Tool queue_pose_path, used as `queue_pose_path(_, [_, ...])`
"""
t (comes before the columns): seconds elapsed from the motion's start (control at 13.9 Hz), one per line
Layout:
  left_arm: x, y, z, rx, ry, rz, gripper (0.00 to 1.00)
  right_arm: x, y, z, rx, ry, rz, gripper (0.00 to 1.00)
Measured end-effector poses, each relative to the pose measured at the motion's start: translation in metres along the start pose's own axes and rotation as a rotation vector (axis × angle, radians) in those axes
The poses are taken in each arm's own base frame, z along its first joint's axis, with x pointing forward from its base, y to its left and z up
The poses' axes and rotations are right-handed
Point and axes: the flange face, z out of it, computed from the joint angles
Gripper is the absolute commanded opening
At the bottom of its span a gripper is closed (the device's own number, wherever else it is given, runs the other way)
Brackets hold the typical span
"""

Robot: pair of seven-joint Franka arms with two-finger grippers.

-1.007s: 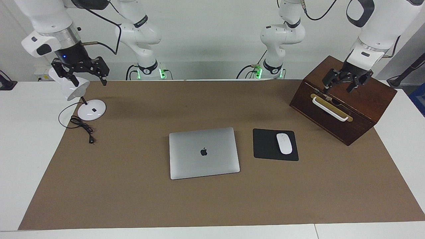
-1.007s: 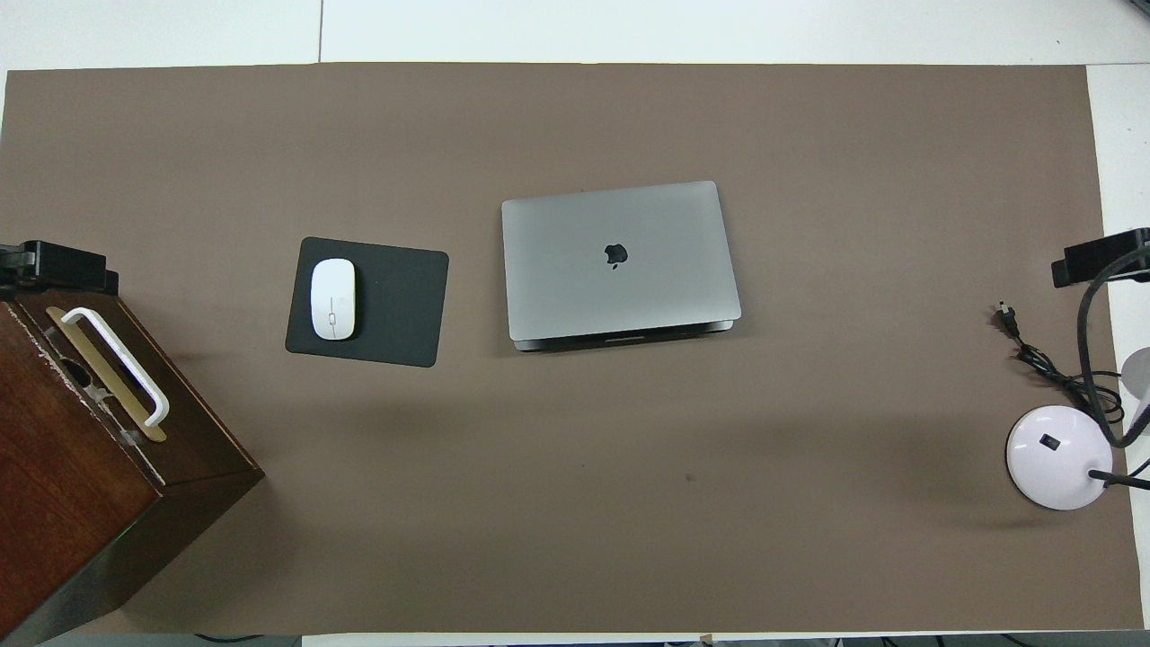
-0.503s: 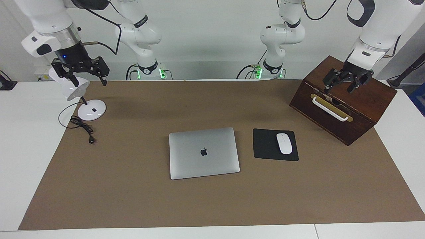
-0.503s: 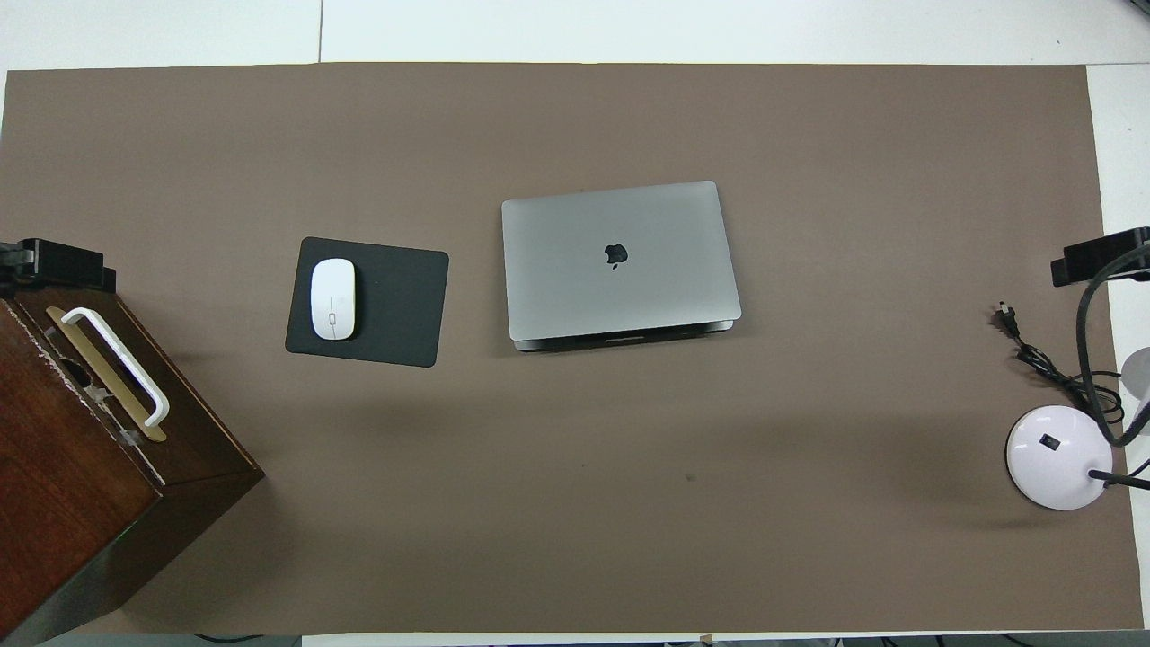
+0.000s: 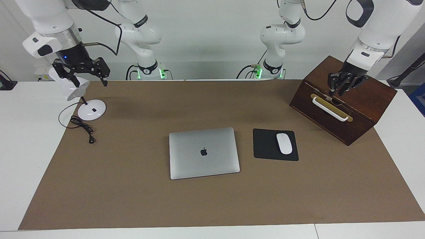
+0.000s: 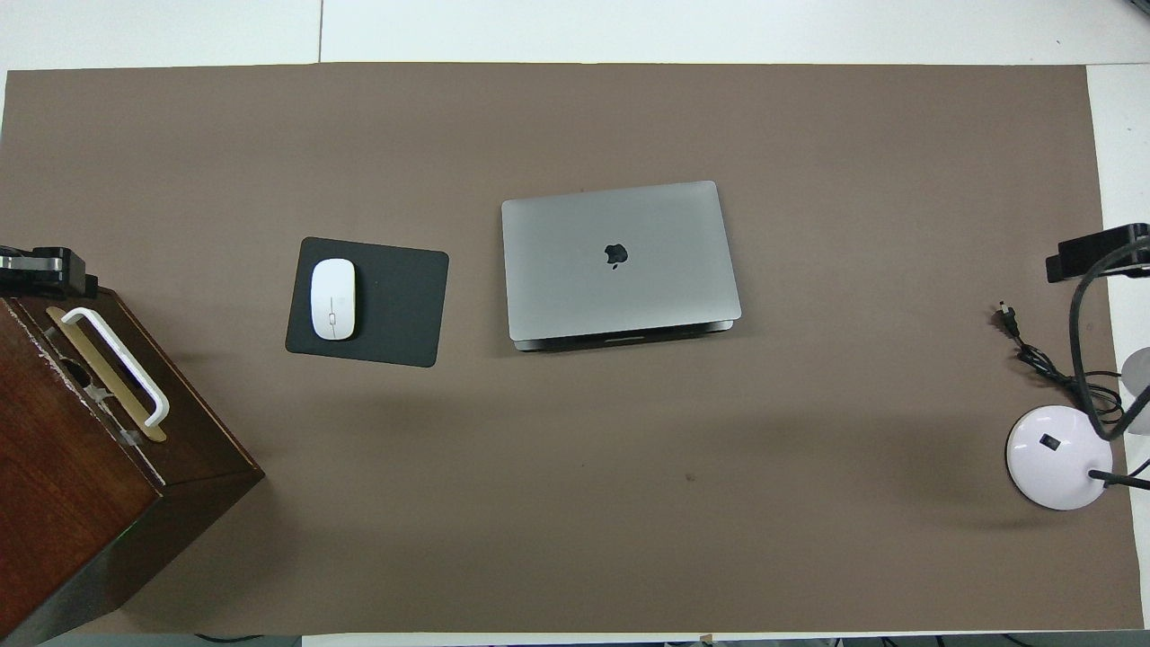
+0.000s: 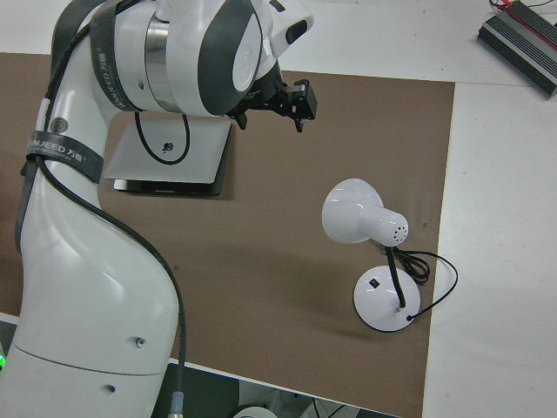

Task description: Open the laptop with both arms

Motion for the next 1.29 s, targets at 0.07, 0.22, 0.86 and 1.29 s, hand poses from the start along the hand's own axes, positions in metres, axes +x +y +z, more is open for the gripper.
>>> queue_pose_path(0.07, [-0.002, 0.001, 0.003, 0.000, -0.004, 0.003, 0.00, 0.002, -0.009, 0.002, 0.005, 0.013, 0.035, 1.00])
queue_pose_path(0.22, [-0.004, 0.006, 0.014, -0.001, 0.011, 0.010, 0.00, 0.007, -0.041, 0.007, 0.034, 0.038, 0.110, 1.00])
queue_pose_path(0.86, [-0.061, 0.098, 0.103, -0.051, 0.206, 0.170, 0.00, 0.023, -0.198, 0.058, 0.235, 0.109, 0.533, 1.00])
queue_pose_path(1.29, [-0.115, 0.159, 0.182, -0.088, 0.394, 0.305, 0.00, 0.040, -0.277, 0.110, 0.424, 0.199, 0.769, 1.00])
